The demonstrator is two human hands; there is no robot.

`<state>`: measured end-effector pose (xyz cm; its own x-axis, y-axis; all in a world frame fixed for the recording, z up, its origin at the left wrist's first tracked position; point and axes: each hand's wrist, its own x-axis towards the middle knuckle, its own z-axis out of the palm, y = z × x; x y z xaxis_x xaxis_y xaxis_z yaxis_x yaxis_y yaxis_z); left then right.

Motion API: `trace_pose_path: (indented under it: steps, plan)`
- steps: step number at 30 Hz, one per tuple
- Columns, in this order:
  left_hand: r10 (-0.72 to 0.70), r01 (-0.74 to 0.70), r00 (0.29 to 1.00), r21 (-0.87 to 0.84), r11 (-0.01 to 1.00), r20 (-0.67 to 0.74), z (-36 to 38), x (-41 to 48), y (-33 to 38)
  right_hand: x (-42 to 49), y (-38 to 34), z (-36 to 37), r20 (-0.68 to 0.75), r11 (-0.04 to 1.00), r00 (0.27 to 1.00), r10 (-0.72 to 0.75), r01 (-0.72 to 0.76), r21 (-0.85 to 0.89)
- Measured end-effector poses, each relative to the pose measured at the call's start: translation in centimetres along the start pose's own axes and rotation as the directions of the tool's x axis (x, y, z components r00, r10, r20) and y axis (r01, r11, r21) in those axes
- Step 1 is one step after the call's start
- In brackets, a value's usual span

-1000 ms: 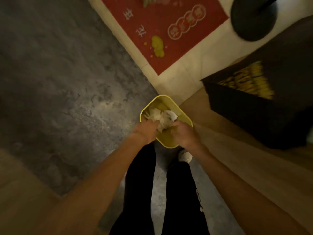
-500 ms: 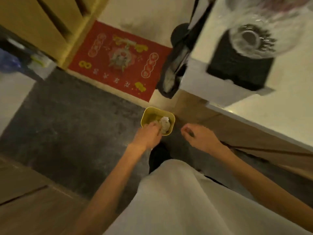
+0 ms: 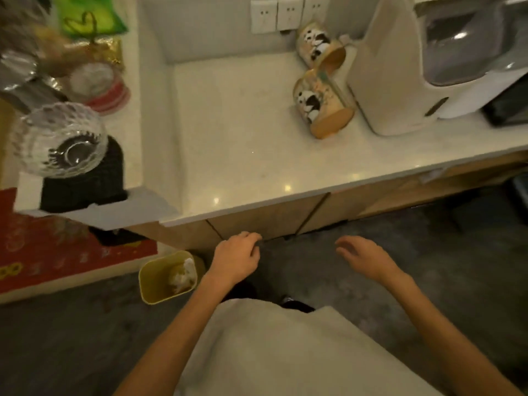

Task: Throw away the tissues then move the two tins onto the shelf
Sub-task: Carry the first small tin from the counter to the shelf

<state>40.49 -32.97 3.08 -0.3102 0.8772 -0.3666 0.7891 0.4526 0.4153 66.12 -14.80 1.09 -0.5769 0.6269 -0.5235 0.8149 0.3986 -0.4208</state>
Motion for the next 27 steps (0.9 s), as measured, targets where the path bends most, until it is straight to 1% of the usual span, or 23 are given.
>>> trace_pose_path:
  steps: [3, 6, 10, 12, 15, 18, 21, 24, 27]
  plan:
    - [0.041, -0.041, 0.999, -0.008, 0.999, -0.002, -1.9, 4.4, 0.2, 2.1, 0.0, -1.8, -0.07, 0.995, 0.997, 0.032, -0.025, 0.098]
    - [0.048, -0.047, 0.999, -0.072, 0.996, 0.005, -3.7, 8.9, -0.4, 5.1, -1.8, -3.0, -0.121, 0.98, 0.992, 0.032, -0.007, 0.197]
    - [0.055, -0.057, 0.998, -0.166, 0.984, -0.015, -6.9, 14.7, -1.0, 9.3, -4.9, -6.9, -0.174, 0.964, 0.984, 0.035, 0.013, 0.267]
    - [0.034, -0.033, 0.999, -0.229, 0.973, 0.001, -8.6, 17.6, -0.9, 11.5, -6.1, -9.9, -0.254, 0.95, 0.966, 0.054, 0.029, 0.31]
    - [-0.011, 0.015, 1.0, -0.343, 0.939, 0.012, -10.4, 21.8, -0.1, 14.3, -7.2, -14.5, -0.379, 0.948, 0.923, 0.069, 0.058, 0.313]
    - [-0.078, 0.083, 0.997, -0.455, 0.886, 0.029, -11.1, 25.5, 1.7, 17.2, -7.5, -18.5, -0.438, 0.923, 0.896, 0.08, 0.099, 0.372]
    - [-0.135, 0.179, 0.984, -0.569, 0.803, 0.118, -10.9, 28.5, 3.8, 20.5, -7.0, -21.2, -0.426, 0.9, 0.898, 0.111, 0.091, 0.427]
    - [-0.182, 0.262, 0.965, -0.643, 0.72, 0.189, -10.0, 30.4, 5.3, 23.7, -5.6, -22.7, -0.326, 0.904, 0.936, 0.135, 0.019, 0.428]
    - [-0.238, 0.313, 0.949, -0.713, 0.627, 0.208, -9.3, 31.7, 6.5, 27.0, -4.2, -23.8, -0.186, 0.914, 0.974, 0.128, -0.043, 0.403]
